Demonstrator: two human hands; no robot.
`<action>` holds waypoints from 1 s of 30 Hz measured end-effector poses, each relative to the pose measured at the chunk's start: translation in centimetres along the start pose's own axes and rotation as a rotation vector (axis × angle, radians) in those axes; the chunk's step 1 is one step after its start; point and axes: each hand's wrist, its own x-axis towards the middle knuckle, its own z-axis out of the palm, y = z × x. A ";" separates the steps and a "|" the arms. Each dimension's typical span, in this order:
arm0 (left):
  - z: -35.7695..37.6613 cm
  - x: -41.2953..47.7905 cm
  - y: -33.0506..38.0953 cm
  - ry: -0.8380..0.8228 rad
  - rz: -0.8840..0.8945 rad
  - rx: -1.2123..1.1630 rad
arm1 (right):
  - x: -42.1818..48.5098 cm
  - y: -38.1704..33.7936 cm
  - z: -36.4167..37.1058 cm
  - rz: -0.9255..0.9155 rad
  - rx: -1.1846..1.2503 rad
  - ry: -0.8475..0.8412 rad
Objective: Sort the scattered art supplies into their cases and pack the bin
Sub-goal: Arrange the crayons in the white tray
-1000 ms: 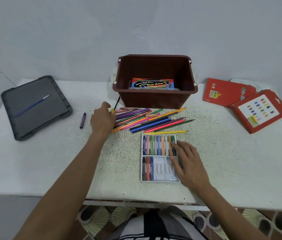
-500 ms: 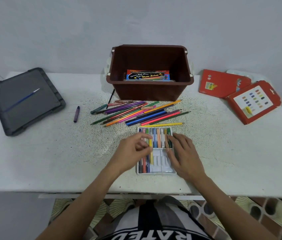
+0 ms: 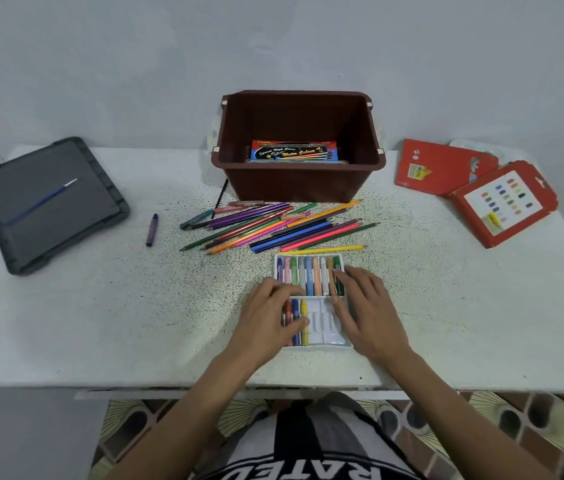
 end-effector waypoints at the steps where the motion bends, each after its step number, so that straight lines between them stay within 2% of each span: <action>1: 0.1 0.0 -0.2 0.009 0.003 0.015 | 0.0 0.0 0.0 -0.001 -0.004 0.000; 12: -0.1 1.2 -1.8 0.091 0.029 -0.001 | -0.1 -0.4 -0.3 0.006 -0.011 -0.008; 16: -1.9 4.2 -3.2 0.248 -0.035 -0.024 | 0.1 -0.4 -0.4 -0.013 0.001 0.003; 22: -5.7 10.5 -5.0 0.452 -0.206 0.152 | 0.1 -0.4 -0.4 -0.009 0.016 -0.002; 26: -7.4 13.3 -5.7 0.454 -0.316 0.265 | 0.1 -0.4 -0.4 -0.008 0.008 -0.003; 30: -7.7 14.8 -5.9 0.424 -0.298 0.328 | 0.2 -0.4 -0.5 -0.019 -0.003 0.002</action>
